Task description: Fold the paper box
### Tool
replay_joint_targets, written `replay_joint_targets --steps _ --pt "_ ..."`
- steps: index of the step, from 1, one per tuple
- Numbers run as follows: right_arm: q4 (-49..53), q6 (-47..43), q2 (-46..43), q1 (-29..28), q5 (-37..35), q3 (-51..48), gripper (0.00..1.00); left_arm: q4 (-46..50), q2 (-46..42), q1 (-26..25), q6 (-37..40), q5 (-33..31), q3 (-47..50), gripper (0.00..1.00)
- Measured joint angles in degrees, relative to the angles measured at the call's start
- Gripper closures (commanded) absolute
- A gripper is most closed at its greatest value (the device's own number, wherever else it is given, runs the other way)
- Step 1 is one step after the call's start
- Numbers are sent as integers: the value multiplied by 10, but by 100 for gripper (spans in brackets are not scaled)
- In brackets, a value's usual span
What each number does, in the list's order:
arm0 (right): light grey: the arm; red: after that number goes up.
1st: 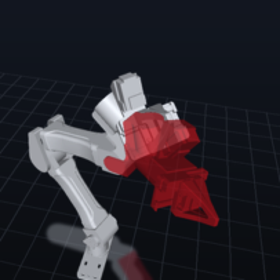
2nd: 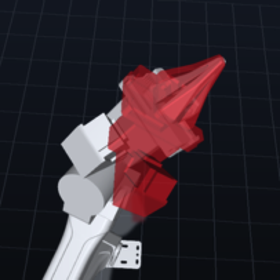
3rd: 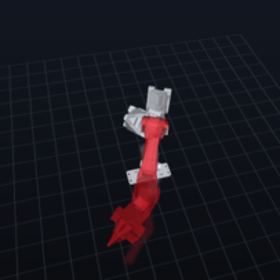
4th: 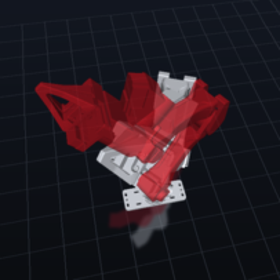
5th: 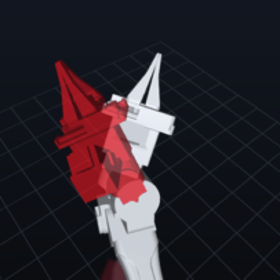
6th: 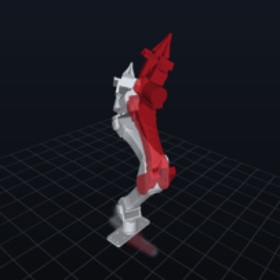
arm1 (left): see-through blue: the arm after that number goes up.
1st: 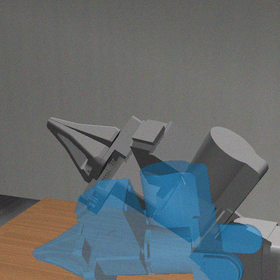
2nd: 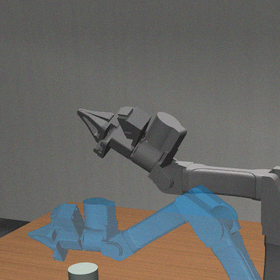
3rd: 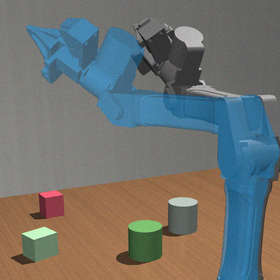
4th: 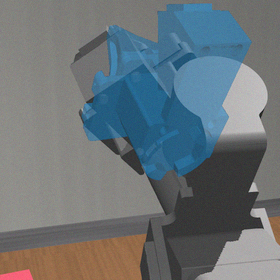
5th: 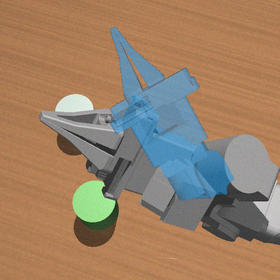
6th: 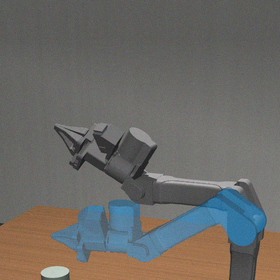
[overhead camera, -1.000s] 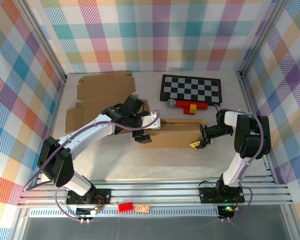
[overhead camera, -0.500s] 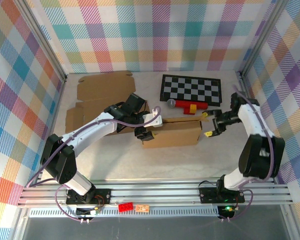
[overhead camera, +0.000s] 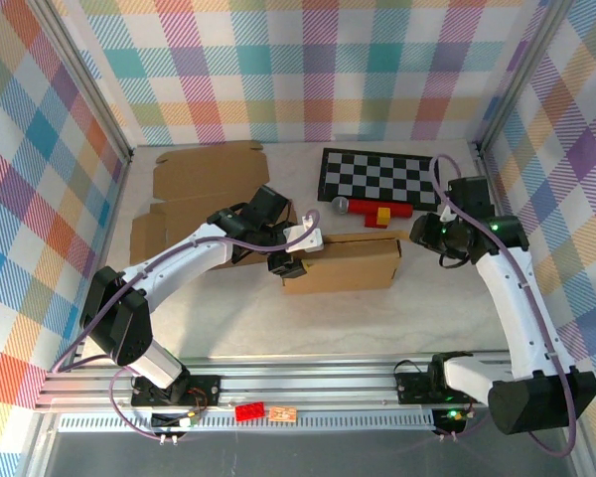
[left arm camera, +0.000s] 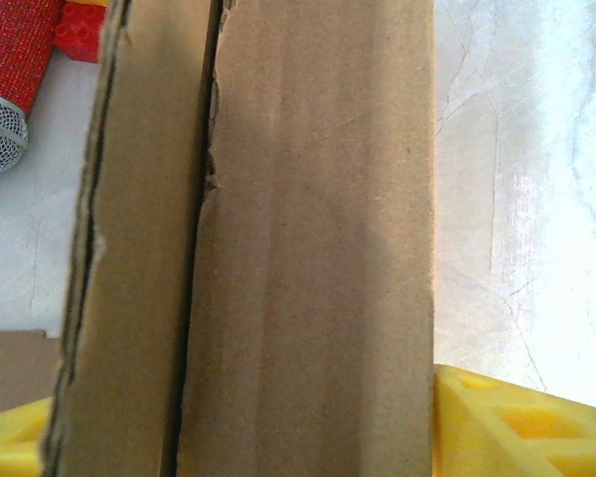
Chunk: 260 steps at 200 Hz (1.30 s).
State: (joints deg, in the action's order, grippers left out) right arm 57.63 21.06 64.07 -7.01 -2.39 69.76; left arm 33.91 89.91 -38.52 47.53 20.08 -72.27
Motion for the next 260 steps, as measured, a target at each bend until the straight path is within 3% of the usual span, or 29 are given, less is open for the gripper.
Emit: replay_joint_targets --steps 57,102,141,175,260 --pt "-37 -235 -7 -16 10 -26 46 0 0 0 0 0 0 37" --pt "-56 -339 8 -25 30 -31 45 0 0 0 0 0 0 37" --pt "-70 -378 27 -28 39 -36 52 0 0 0 0 4 0 37" --pt "-78 -389 46 -29 51 -36 68 0 0 0 0 4 0 37" --pt "-71 -376 49 -32 54 -36 82 0 0 0 0 4 0 37"
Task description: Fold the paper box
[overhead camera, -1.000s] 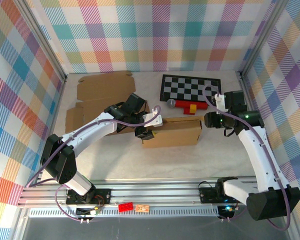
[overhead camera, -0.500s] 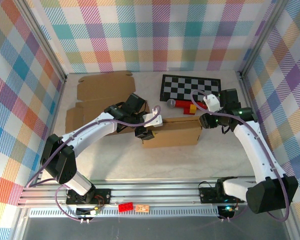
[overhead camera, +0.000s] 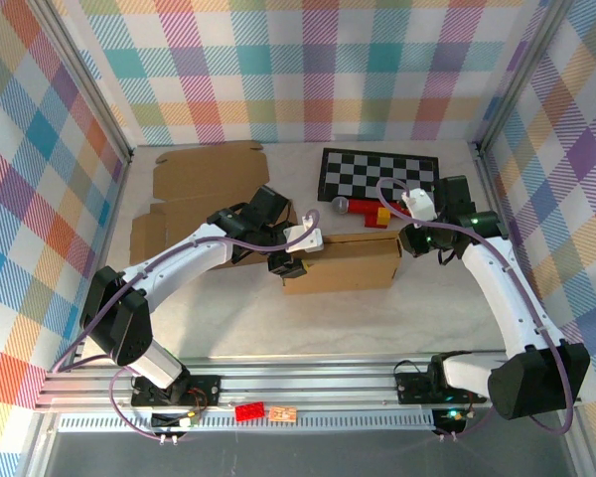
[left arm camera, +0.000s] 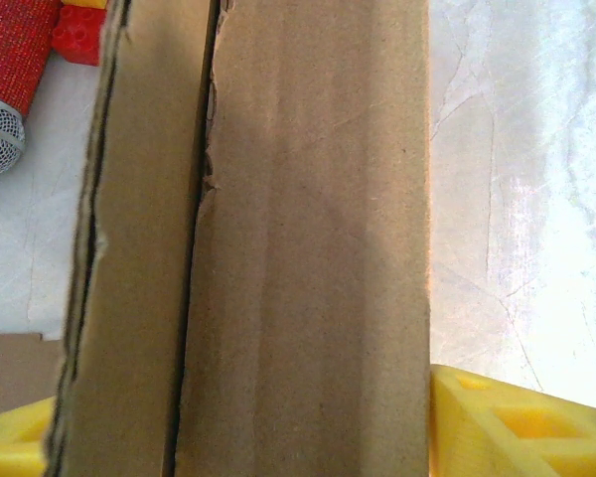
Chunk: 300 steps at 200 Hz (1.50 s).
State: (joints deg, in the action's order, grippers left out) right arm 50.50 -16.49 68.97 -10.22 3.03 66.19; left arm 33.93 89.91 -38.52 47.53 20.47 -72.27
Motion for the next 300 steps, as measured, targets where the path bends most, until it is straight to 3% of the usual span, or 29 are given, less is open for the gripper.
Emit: replay_joint_targets --steps 74,121,206,300 --pt "7 23 12 -11 -2 5 87 0 0 0 -2 0 -3 38" --pt "13 40 15 -15 -5 12 100 0 0 0 -2 0 -6 38" --pt "54 77 33 -33 -19 58 100 0 0 0 -4 0 -7 38" --pt "97 205 70 -35 -19 87 100 1 6 -1 -15 7 -10 44"
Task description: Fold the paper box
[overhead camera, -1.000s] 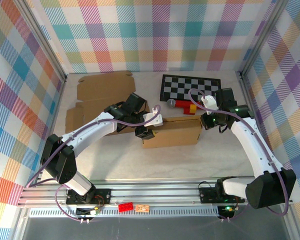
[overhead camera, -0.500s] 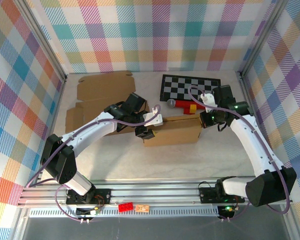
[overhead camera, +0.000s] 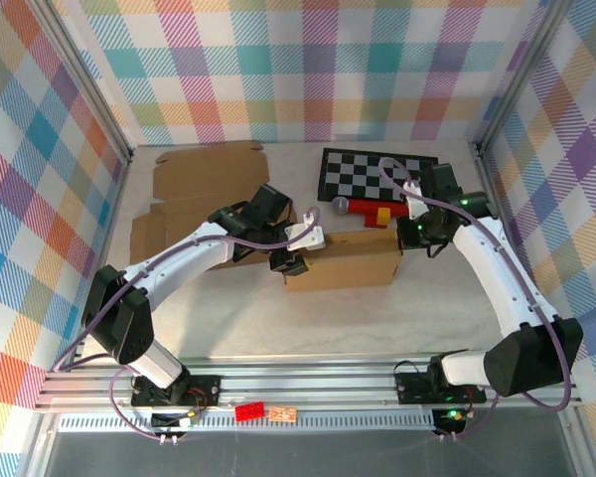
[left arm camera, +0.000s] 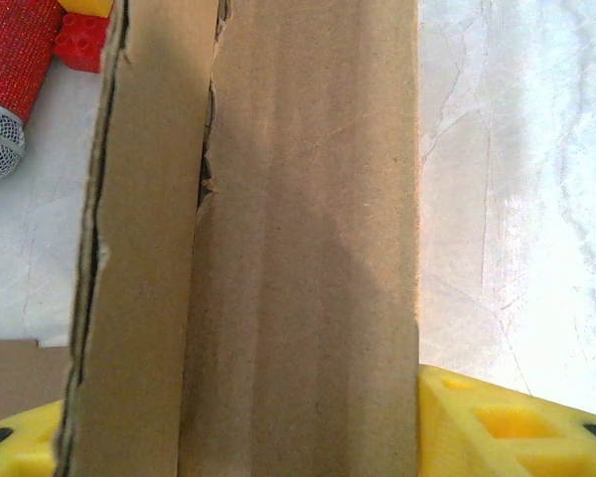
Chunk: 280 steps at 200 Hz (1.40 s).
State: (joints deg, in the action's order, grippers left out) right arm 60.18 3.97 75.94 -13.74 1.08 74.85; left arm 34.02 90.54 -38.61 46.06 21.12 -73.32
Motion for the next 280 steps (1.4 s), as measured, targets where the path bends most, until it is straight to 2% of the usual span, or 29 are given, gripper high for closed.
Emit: replay_joint_targets --steps 61,108,159,225,256,280 --pt "0 44 5 -11 -14 8 100 0 0 0 -6 0 0 44" --pt "-67 35 -63 -17 -29 -74 100 -1 0 0 -19 0 -1 42" --pt "-117 26 -109 -23 -37 -129 100 -9 0 0 -56 -2 -1 34" --pt "-143 27 -116 -30 -48 -144 100 -19 -2 0 -103 -9 -7 28" --pt "-142 33 -115 -31 -50 -143 100 -27 -21 0 -124 -15 -7 27" --pt "-134 52 -101 -31 -49 -129 100 -29 -37 0 -136 -15 -7 32"
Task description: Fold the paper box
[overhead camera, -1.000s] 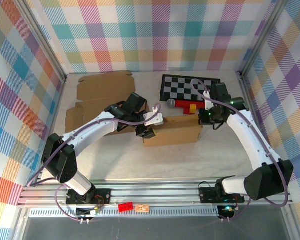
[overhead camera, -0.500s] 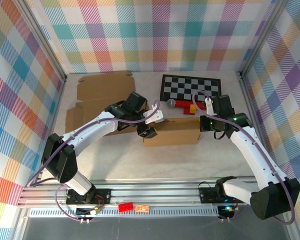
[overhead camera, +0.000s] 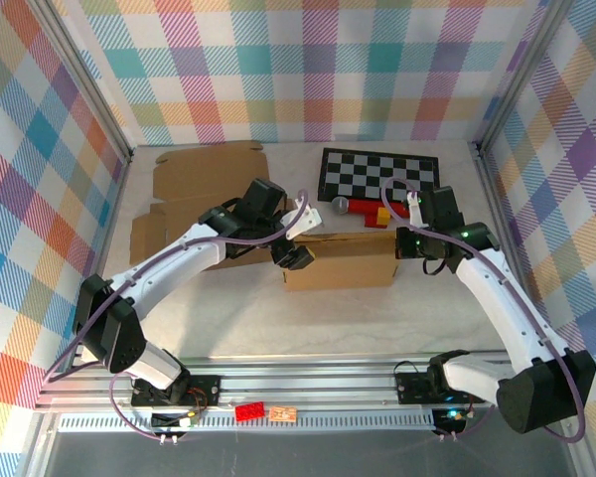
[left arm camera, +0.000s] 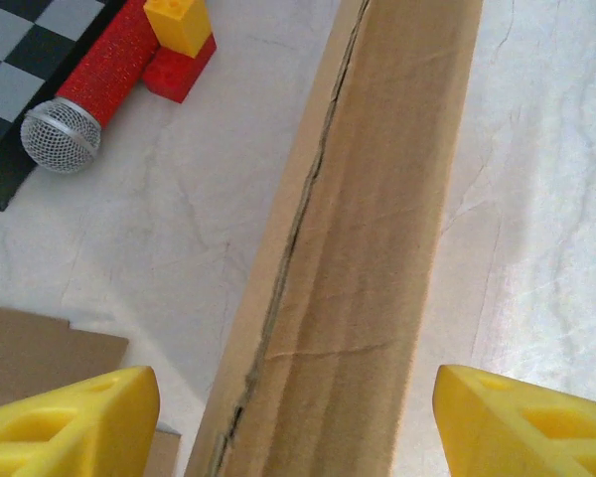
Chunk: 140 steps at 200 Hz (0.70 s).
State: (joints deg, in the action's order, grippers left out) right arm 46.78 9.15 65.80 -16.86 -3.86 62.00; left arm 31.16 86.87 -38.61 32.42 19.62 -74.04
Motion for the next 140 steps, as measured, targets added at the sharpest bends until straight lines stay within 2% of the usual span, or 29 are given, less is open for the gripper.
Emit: replay_joint_targets --steps 72,140 --pt "14 71 23 0 6 23 100 8 9 0 0 3 0 36" --pt "20 97 22 0 8 22 100 17 18 -11 -1 2 0 32"
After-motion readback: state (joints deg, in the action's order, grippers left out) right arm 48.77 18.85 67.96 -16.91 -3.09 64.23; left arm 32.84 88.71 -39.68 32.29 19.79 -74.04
